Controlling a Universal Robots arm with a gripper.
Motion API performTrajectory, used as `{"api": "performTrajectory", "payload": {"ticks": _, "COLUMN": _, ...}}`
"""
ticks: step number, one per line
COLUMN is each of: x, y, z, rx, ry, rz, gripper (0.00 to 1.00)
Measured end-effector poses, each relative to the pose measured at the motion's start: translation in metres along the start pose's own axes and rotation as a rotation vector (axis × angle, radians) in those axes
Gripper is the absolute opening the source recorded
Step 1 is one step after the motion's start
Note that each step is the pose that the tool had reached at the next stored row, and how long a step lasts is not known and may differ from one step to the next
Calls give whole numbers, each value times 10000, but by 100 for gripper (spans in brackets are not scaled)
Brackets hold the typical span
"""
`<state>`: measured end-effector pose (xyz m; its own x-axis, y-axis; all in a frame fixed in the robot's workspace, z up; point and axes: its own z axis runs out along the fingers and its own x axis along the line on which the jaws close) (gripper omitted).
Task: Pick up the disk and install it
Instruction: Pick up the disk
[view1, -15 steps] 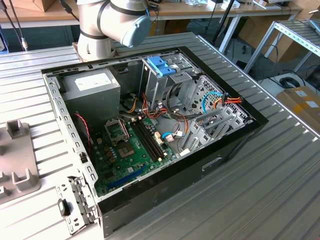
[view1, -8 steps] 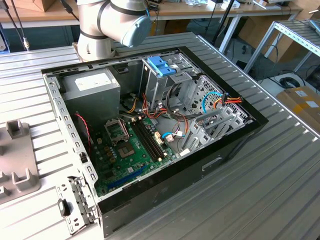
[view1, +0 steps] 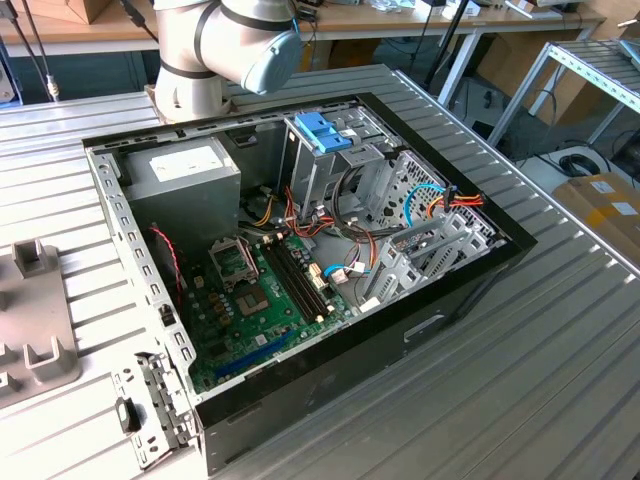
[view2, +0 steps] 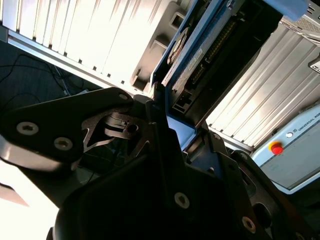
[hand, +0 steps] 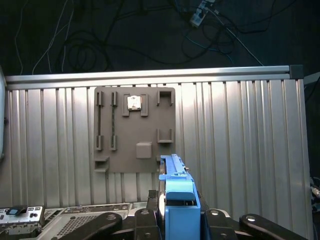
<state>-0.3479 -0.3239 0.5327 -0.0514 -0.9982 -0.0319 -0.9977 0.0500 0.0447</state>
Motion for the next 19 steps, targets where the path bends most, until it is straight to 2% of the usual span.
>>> {"api": "performTrajectory", "payload": {"ticks": 19, "x": -4, "y": -69, "z": -1, "rx": 0, "ry": 0, "rz": 1, "gripper": 37}}
